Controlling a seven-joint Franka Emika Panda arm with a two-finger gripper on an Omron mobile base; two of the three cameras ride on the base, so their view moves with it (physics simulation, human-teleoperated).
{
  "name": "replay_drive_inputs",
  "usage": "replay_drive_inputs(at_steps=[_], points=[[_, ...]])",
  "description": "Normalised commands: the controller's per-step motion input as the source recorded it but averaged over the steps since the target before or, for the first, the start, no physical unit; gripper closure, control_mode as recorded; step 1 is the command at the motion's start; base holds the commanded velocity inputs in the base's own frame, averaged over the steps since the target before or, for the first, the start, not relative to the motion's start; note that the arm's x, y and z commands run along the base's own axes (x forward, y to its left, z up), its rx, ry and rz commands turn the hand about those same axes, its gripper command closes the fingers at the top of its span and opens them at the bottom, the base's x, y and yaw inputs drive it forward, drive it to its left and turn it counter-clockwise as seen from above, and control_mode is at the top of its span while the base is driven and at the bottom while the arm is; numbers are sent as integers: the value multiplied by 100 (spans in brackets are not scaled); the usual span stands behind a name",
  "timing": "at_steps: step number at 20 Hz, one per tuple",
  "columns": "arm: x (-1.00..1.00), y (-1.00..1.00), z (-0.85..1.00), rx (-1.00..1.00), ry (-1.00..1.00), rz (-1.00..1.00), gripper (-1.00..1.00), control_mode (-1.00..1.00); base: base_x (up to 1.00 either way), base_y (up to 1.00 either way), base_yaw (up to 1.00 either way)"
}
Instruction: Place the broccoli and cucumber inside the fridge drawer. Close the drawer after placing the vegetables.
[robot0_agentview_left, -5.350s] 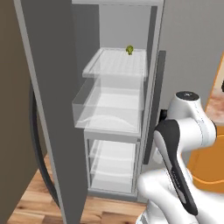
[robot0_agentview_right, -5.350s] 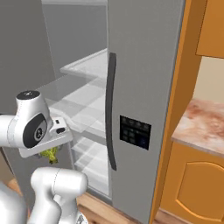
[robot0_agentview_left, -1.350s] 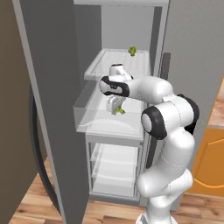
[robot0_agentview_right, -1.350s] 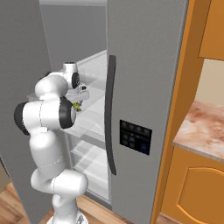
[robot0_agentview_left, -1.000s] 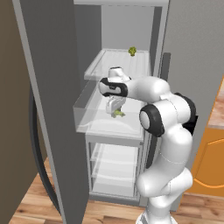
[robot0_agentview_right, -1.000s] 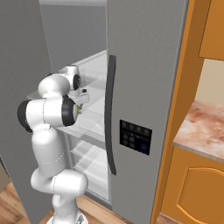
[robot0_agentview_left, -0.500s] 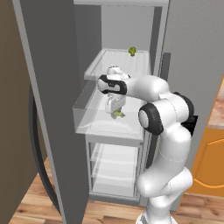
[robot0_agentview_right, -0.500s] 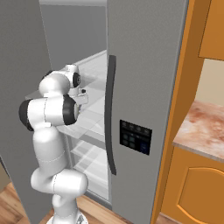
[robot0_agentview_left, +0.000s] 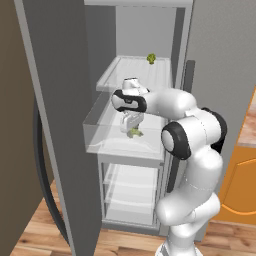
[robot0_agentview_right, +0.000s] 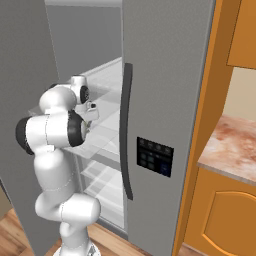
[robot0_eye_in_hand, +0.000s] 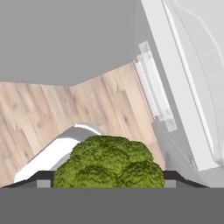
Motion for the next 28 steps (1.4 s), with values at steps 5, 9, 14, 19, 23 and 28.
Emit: replay_drive_inputs(at_steps=[5, 9, 14, 19, 23, 28], points=[[0, 0, 50, 0, -16, 0, -100, -100, 0, 0, 0], [0, 0, 72, 0, -18, -1, -100, -100, 0, 0, 0], [0, 0, 85, 0, -19, -1, -100, -100, 0, 0, 0], [-43, 0, 84, 0, -23, -4, -100, -100, 0, 0, 0], [-100, -24, 16, 7, -22, -19, -100, -100, 0, 0, 0], [-98, -39, 0, 11, -17, -22, -100, -100, 0, 0, 0]])
